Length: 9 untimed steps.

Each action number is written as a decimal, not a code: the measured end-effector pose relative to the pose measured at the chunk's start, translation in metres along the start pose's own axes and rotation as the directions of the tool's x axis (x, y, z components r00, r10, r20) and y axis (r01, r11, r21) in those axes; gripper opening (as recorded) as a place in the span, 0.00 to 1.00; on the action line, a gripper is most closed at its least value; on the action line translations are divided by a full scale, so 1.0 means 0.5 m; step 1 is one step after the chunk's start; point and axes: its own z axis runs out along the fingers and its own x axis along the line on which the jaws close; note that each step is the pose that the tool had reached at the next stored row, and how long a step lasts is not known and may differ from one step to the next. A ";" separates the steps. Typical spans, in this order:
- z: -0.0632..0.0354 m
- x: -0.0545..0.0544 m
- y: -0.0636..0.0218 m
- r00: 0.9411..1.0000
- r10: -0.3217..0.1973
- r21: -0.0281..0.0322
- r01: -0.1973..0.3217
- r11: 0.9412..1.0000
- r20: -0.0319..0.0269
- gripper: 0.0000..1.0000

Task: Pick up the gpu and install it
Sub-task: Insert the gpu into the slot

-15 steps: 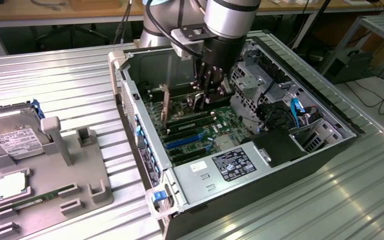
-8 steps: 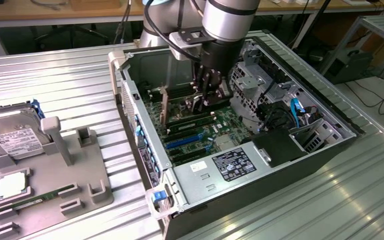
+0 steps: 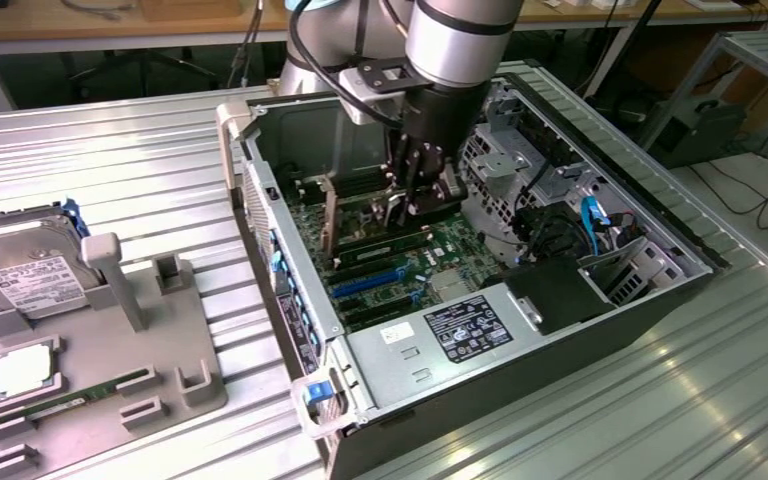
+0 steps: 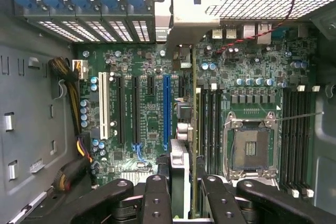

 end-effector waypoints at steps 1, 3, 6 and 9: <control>0.002 0.000 0.002 1.000 0.000 0.000 0.000 1.000 0.000 0.28; 0.005 0.000 0.005 1.000 0.000 0.000 0.000 1.000 0.000 0.28; 0.014 0.000 0.013 1.000 0.000 0.000 0.000 1.000 0.000 0.28; 0.021 0.001 0.018 1.000 0.000 0.000 0.000 1.000 0.000 0.28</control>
